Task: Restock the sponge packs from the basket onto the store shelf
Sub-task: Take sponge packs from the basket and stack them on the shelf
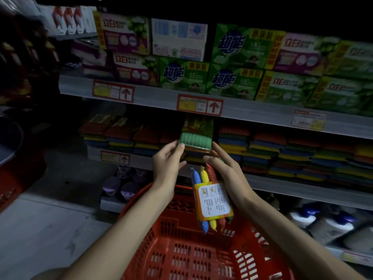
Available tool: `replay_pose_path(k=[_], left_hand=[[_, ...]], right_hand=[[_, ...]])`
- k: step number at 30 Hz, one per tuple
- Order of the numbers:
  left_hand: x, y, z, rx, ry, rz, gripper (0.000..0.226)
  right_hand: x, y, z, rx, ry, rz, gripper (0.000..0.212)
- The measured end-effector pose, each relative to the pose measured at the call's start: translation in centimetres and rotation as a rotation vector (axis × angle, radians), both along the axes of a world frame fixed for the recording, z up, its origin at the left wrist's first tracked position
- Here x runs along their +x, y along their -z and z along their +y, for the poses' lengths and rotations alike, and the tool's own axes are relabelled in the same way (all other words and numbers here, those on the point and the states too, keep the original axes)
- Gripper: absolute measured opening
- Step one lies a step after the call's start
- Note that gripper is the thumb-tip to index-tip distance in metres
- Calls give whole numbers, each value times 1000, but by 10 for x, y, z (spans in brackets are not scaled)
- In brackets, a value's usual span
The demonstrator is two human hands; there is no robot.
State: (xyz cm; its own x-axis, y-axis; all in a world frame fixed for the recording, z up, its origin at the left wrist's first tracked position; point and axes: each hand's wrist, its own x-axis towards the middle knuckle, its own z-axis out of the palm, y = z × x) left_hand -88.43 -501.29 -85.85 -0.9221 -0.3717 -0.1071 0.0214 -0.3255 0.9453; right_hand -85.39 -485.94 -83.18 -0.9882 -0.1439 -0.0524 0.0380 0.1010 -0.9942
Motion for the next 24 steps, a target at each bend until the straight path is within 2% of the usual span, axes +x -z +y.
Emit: replay_pose_path(k=[3, 8, 11, 18, 22, 23, 24], left_hand=[[-7, 2, 3, -21, 1, 13, 37], [-18, 4, 10, -62, -6, -14, 42], [-22, 3, 15, -61, -15, -30, 42], [-26, 3, 19, 4, -41, -83, 48], [-24, 5, 22, 168, -70, -132, 53], [-24, 5, 23, 214, -65, -162, 47], [-24, 5, 24, 245, -43, -184, 31]], right_hand=[[-5, 0, 2, -7, 24, -25, 62], [-7, -3, 1, 30, 43, -44, 84], [-9, -3, 3, 56, 44, -18, 77], [-11, -5, 3, 98, 67, 15, 75], [-11, -7, 3, 118, 90, 24, 74], [-11, -7, 3, 124, 96, 27, 73], [-11, -7, 3, 127, 101, 30, 73]])
